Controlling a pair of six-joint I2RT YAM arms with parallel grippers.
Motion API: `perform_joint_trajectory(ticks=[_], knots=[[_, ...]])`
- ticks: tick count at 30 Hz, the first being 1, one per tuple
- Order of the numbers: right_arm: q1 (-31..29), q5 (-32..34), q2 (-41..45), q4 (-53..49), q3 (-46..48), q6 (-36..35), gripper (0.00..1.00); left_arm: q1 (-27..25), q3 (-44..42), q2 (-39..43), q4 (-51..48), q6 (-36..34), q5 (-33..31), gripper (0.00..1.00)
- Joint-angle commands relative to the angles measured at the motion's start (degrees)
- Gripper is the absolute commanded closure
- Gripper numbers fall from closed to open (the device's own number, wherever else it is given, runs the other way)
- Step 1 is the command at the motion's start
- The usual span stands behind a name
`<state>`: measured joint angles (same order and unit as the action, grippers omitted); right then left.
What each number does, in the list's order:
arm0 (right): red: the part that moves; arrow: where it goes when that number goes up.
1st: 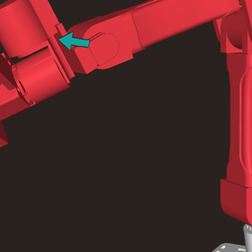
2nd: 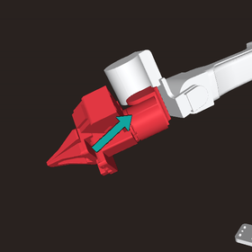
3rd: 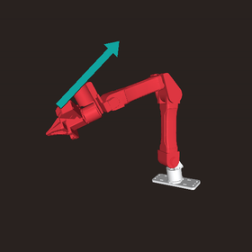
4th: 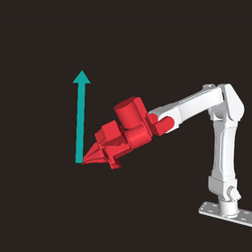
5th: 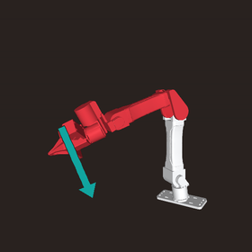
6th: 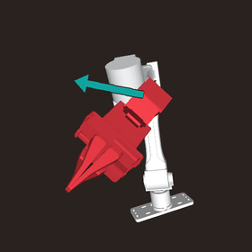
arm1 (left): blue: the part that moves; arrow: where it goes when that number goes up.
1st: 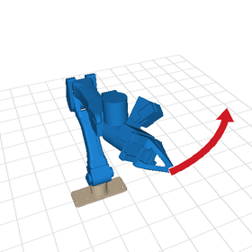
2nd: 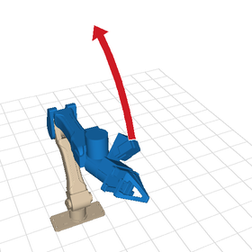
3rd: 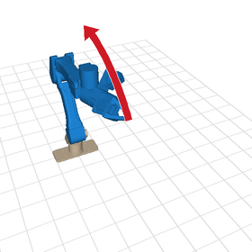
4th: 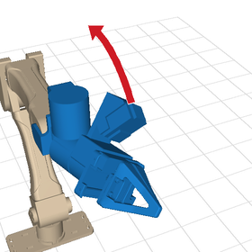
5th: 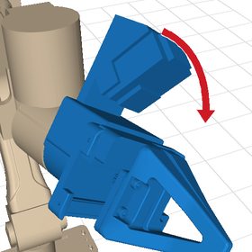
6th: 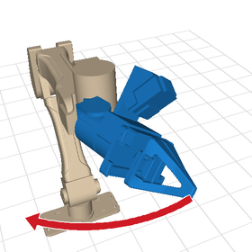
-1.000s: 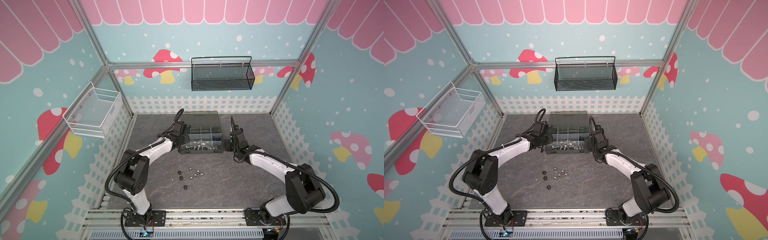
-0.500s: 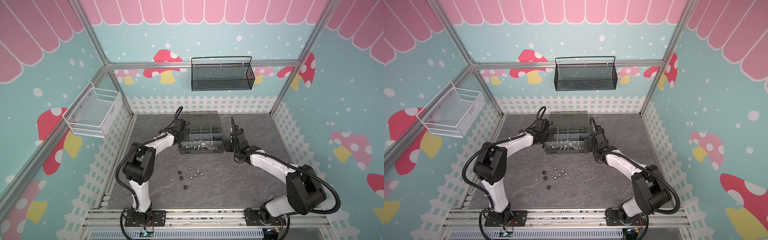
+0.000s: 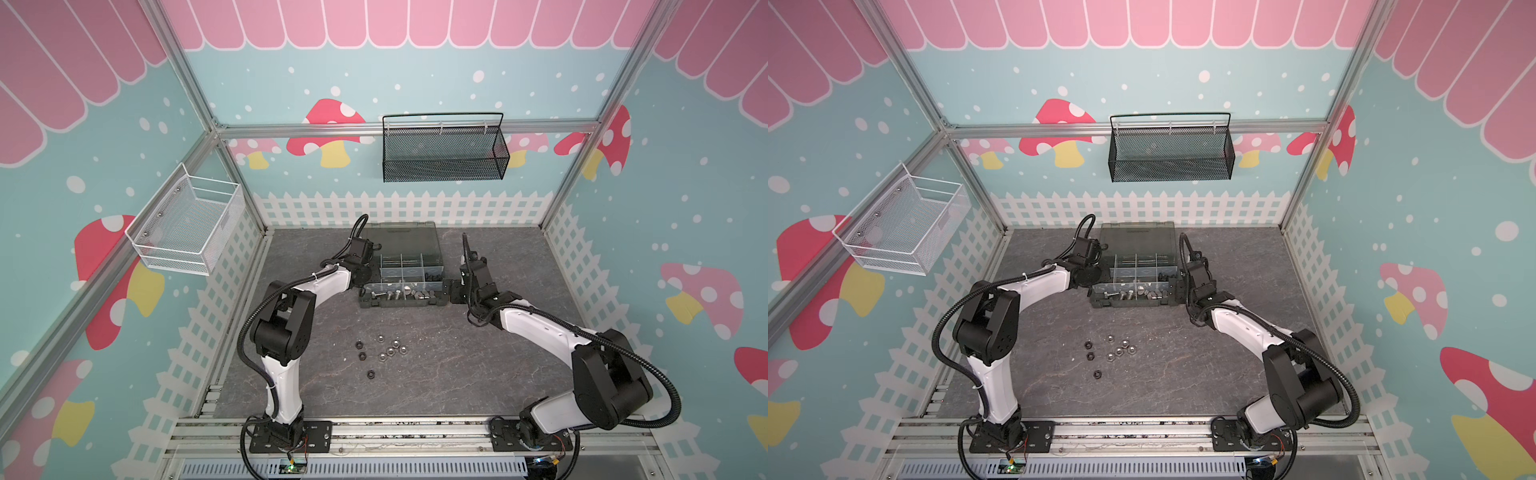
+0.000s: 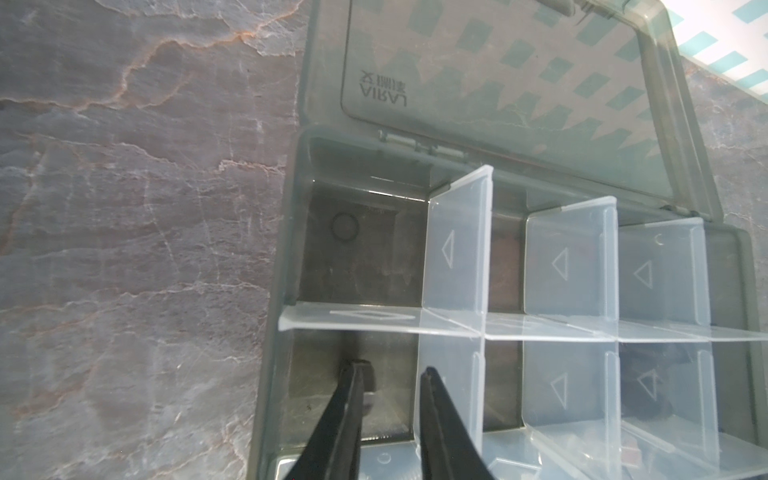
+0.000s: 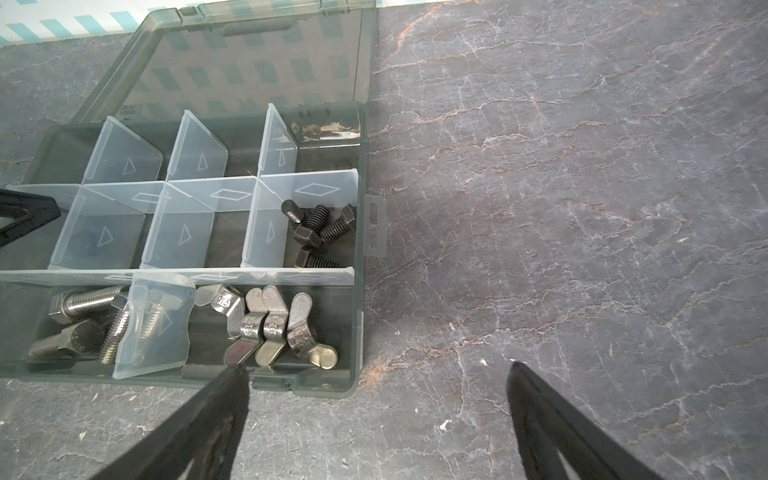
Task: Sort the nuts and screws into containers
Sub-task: 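Open the left gripper to drop the nut into the compartment, then move the left gripper back over the scattered black hex nuts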
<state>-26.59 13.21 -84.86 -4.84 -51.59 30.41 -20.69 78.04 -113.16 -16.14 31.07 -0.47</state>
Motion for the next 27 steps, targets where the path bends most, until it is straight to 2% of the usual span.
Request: perform_joint_trajectory(ticks=[1, 8, 16, 23, 27], knots=[[0.28, -0.03, 1.19, 0.53, 0.25, 0.79, 0.02, 0.25, 0.82, 0.85, 1.15, -0.13, 0.47, 0.72], [0.18, -0.03, 1.56, 0.70, 0.42, 1.00, 0.02, 0.29, -2.33, 5.71, 1.10, 0.30, 0.48, 0.71], [0.19, 0.27, 1.84, 0.80, 0.95, 1.45, 0.02, -0.29, -10.71, 16.62, 0.26, 1.81, -0.37, 0.68], [0.24, 0.21, 2.09, 1.14, 1.49, 1.79, 0.02, -2.52, -22.03, 29.42, -2.17, 4.41, -4.51, 0.60], [0.26, 0.15, 2.05, 1.19, 1.97, 2.20, 0.02, -6.27, -26.90, 35.56, -5.98, 5.65, -8.56, 0.53]])
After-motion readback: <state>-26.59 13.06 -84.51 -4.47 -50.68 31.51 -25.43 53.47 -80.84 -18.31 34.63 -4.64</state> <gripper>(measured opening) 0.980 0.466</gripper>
